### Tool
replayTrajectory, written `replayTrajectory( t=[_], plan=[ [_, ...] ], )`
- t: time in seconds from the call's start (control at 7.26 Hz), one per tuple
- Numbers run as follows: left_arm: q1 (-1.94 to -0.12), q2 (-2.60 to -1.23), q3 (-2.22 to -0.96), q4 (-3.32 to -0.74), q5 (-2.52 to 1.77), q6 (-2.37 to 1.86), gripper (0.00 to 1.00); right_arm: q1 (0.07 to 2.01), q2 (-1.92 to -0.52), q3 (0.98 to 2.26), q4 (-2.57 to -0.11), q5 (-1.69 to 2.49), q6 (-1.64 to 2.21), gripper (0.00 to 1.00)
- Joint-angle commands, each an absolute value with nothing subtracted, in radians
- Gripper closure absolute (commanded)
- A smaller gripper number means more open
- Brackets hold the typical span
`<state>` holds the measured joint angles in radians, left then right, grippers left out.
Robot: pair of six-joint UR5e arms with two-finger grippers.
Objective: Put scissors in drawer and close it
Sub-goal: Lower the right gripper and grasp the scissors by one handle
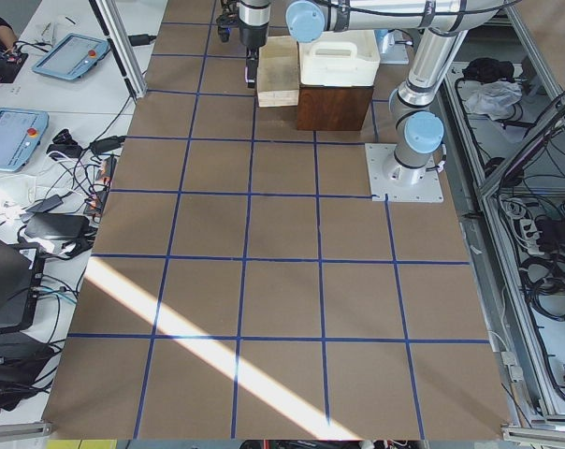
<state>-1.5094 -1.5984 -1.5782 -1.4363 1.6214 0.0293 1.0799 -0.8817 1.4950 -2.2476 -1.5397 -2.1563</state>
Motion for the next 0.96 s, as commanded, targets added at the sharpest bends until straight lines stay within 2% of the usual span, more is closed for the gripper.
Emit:
replayTrajectory(
  t=[0.0, 0.28, 0.41, 0.69, 0.83],
  plan=[
    [-1.509, -1.598, -1.578, -1.436, 1.621, 0.029, 0.00, 1.078, -0.890, 1.479, -2.247, -1.549, -2.160, 1.00],
    [-1.508, -1.598, -1.578, -1.436, 1.621, 0.029, 0.00, 1.080, -0.904, 1.477, -2.246, -1.552, -2.160, 1.00],
    [-1.508, -1.598, -1.578, -1.436, 1.621, 0.029, 0.00, 1.080, -0.899, 1.485, -2.246, -1.540, -2.170, 0.62],
    [-1.508, -1.598, -1.578, -1.437, 1.624, 0.029, 0.00, 1.078, -0.908, 1.474, -2.246, -1.551, -2.155, 1.00],
    [-1.508, -1.598, -1.578, -1.436, 1.624, 0.029, 0.00, 1.080, -0.911, 1.476, -2.244, -1.539, -2.155, 1.00]
  ],
)
